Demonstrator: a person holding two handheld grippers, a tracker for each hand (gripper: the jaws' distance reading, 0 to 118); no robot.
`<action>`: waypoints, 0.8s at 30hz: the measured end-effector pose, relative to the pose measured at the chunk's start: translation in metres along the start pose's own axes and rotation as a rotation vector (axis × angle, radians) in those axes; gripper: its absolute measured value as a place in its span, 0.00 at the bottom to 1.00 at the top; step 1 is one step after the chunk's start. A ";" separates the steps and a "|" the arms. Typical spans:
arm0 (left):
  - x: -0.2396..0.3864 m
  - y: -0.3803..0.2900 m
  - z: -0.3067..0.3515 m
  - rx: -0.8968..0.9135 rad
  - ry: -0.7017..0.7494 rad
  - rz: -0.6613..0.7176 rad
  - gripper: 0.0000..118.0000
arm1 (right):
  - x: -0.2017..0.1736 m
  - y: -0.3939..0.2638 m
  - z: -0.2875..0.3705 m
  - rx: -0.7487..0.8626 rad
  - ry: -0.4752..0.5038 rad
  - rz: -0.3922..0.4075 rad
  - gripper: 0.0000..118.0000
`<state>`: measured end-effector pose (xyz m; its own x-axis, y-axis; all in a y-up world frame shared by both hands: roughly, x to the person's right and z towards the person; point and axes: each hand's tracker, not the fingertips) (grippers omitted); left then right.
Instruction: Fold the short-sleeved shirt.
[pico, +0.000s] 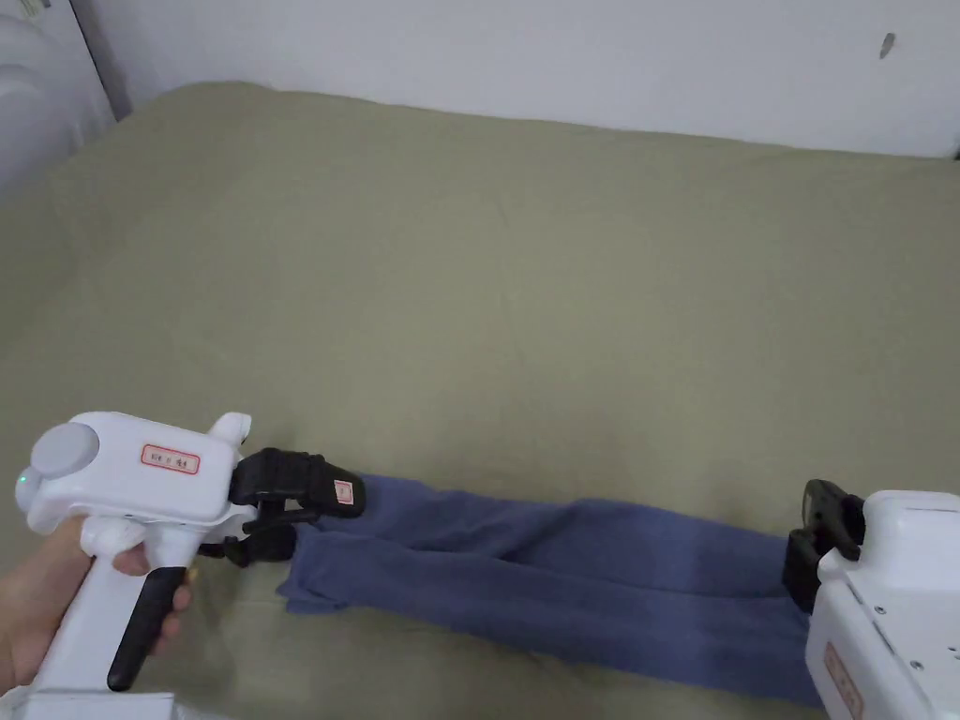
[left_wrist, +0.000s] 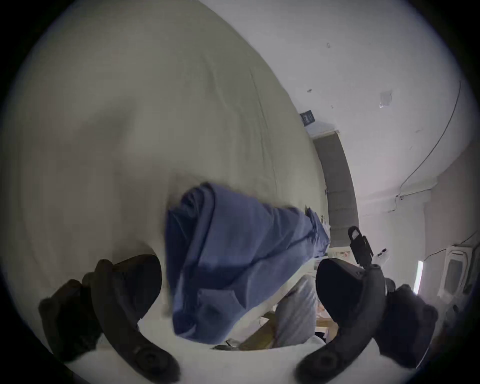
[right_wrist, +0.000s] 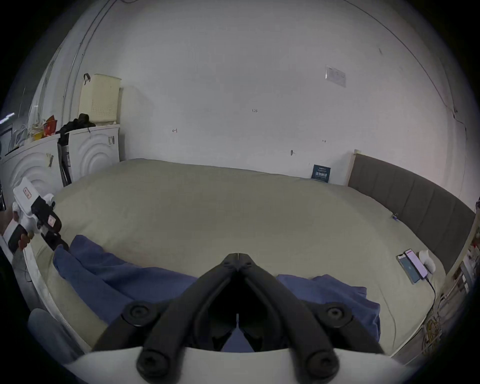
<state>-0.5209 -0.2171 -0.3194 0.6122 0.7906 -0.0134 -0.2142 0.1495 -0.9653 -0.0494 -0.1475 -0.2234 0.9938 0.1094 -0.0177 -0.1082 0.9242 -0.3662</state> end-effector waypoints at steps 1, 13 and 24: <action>-0.003 -0.003 -0.008 -0.033 -0.022 0.022 1.00 | 0.002 0.001 0.000 -0.002 0.001 -0.002 0.00; -0.001 0.014 -0.024 0.130 0.193 0.048 0.06 | 0.023 0.004 0.014 0.004 -0.013 -0.047 0.00; 0.009 -0.021 0.048 0.227 0.208 0.089 0.06 | 0.035 0.017 0.032 0.048 0.006 -0.054 0.00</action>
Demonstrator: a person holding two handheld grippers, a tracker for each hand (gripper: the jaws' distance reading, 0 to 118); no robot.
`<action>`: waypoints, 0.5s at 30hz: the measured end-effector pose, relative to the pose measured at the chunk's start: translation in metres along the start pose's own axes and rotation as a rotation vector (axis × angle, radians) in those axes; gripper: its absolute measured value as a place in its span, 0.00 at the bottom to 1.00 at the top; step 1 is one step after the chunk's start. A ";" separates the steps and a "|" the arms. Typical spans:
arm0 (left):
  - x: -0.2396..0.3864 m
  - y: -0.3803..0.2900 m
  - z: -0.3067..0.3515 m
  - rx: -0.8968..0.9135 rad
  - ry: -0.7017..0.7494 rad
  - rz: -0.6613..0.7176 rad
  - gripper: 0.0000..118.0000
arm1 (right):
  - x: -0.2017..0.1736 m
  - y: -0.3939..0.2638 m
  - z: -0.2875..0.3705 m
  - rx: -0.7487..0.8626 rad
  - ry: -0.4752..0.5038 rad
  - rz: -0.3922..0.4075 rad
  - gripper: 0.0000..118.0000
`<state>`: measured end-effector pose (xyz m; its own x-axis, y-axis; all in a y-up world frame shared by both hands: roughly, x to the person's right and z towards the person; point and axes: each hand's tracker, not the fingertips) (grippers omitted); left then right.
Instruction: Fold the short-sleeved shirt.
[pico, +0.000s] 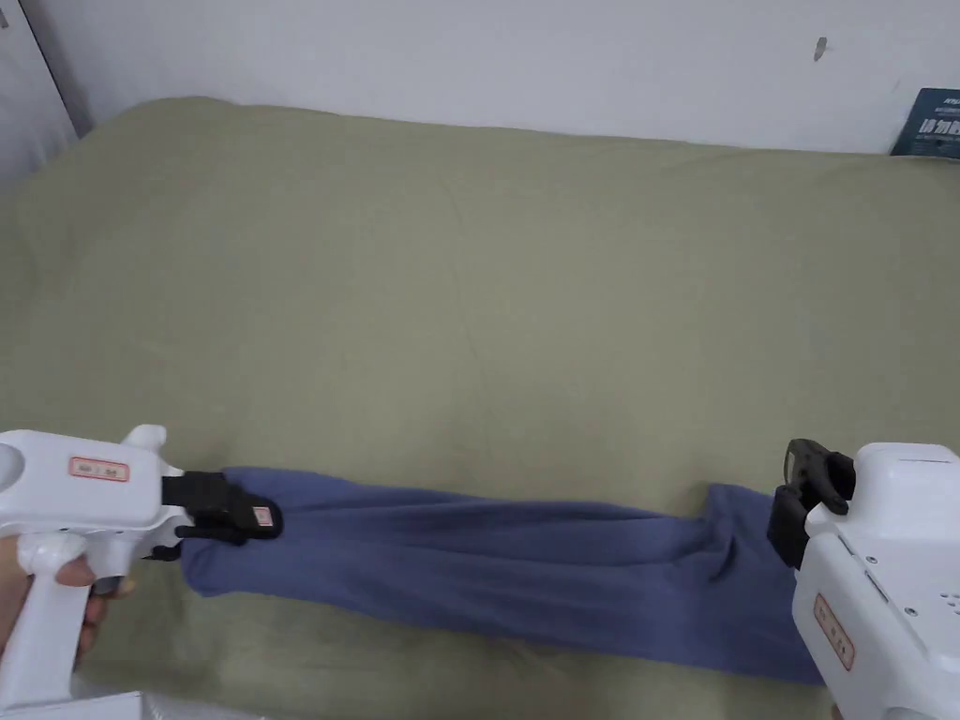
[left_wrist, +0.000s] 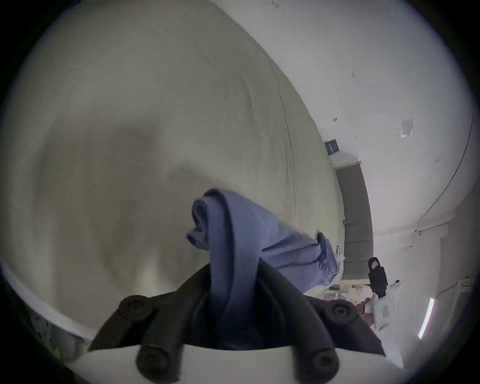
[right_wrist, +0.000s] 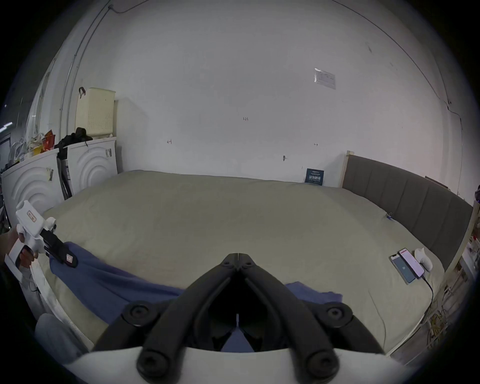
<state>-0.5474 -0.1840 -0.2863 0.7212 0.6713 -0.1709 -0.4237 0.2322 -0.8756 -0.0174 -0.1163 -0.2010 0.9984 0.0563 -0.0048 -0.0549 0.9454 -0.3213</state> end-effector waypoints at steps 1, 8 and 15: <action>-0.003 0.001 0.014 0.026 0.003 0.004 0.06 | 0.001 0.001 0.001 0.008 0.002 -0.002 0.00; 0.059 -0.018 0.056 0.067 0.117 -0.149 0.06 | -0.004 0.004 0.004 0.041 0.032 -0.017 0.00; 0.178 -0.044 0.010 0.006 0.100 -0.343 0.06 | 0.002 -0.001 0.015 0.029 0.042 -0.027 0.00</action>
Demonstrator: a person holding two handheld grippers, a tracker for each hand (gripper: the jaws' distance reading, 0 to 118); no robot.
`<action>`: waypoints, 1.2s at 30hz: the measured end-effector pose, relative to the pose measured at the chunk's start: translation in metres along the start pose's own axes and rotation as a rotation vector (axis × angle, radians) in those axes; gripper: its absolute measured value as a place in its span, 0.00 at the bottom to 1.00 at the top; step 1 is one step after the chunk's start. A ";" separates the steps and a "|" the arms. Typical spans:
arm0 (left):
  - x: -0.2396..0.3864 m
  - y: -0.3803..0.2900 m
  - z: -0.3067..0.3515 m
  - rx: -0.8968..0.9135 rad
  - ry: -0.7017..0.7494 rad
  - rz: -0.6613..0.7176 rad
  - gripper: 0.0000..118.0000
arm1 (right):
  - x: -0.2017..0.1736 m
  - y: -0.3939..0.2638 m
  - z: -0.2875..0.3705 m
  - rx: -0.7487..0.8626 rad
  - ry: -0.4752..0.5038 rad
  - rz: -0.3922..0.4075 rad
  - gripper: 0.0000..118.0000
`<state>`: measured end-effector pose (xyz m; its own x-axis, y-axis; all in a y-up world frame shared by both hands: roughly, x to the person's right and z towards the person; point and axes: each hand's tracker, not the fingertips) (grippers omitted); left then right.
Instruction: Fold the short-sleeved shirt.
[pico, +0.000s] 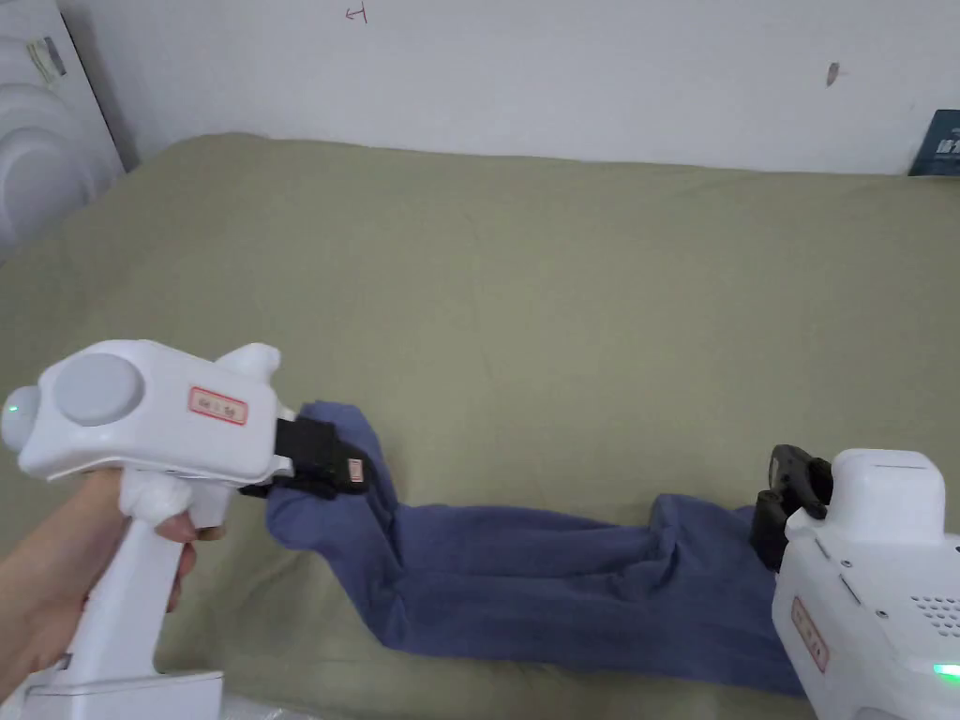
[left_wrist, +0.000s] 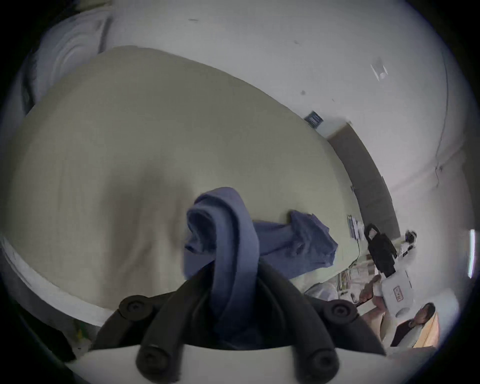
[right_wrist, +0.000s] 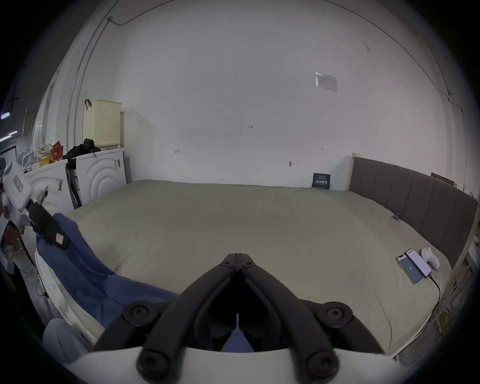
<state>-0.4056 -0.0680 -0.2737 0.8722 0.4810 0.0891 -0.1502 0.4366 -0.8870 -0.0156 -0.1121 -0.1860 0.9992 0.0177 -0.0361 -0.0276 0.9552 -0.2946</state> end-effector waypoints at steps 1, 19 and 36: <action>0.015 -0.001 -0.012 -0.017 -0.010 -0.025 0.06 | 0.003 0.000 0.002 -0.002 -0.001 -0.004 0.00; 0.097 -0.044 -0.173 -0.140 -0.153 -0.104 1.00 | 0.047 -0.015 -0.002 -0.067 -0.067 -0.061 0.00; 0.058 -0.051 -0.203 -0.192 -0.176 -0.006 0.00 | 0.040 -0.019 -0.011 -0.095 -0.037 -0.080 0.00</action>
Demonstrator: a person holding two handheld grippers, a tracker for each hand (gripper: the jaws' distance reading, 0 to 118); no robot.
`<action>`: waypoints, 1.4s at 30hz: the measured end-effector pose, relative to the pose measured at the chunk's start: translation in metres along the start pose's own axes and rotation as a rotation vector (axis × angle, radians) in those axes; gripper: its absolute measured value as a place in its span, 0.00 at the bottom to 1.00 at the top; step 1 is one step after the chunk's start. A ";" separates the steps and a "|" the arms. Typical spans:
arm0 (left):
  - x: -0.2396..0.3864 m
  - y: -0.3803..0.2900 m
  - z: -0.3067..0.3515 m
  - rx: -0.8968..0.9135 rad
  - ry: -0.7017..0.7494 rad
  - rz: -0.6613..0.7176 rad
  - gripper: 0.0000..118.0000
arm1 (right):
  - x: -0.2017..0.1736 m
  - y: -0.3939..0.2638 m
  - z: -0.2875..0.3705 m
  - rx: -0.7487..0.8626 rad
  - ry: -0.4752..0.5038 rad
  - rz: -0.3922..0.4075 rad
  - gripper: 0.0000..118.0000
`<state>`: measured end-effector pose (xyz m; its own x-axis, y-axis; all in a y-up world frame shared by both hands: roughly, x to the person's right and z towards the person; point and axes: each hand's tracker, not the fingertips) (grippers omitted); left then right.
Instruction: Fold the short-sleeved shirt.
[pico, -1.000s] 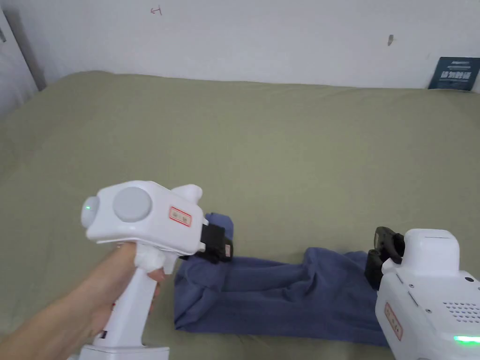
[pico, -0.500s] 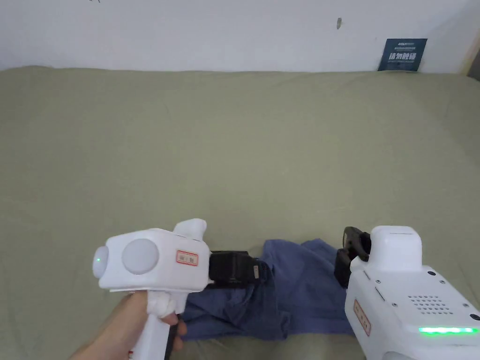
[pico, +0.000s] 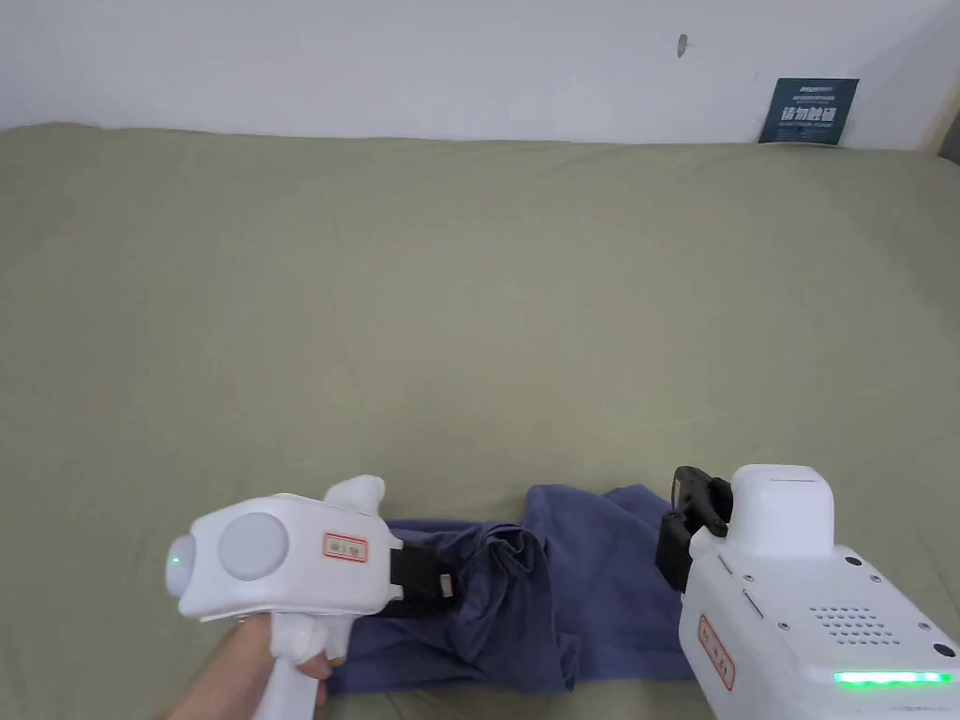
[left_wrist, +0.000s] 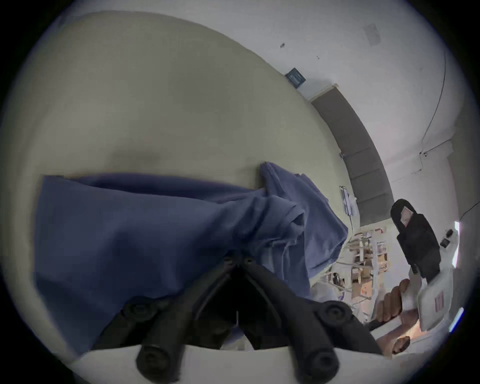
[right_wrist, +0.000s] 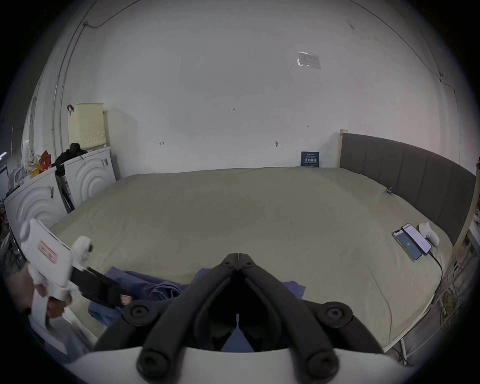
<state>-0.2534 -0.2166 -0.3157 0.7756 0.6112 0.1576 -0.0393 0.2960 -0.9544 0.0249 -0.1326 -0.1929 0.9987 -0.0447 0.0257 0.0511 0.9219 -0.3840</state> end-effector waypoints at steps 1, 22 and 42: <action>0.010 0.000 -0.013 -0.014 -0.023 -0.010 0.00 | 0.001 0.000 -0.001 -0.003 0.001 0.004 0.00; -0.055 -0.012 0.116 0.150 0.017 0.048 0.00 | -0.019 -0.008 -0.010 -0.011 0.024 0.045 0.00; -0.113 0.003 0.068 0.065 -0.276 0.201 1.00 | -0.023 -0.005 -0.010 0.059 -0.008 0.056 0.00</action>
<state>-0.3839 -0.2350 -0.3192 0.5488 0.8351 0.0389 -0.2214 0.1901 -0.9565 0.0019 -0.1398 -0.2006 0.9999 0.0104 0.0132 -0.0055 0.9441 -0.3296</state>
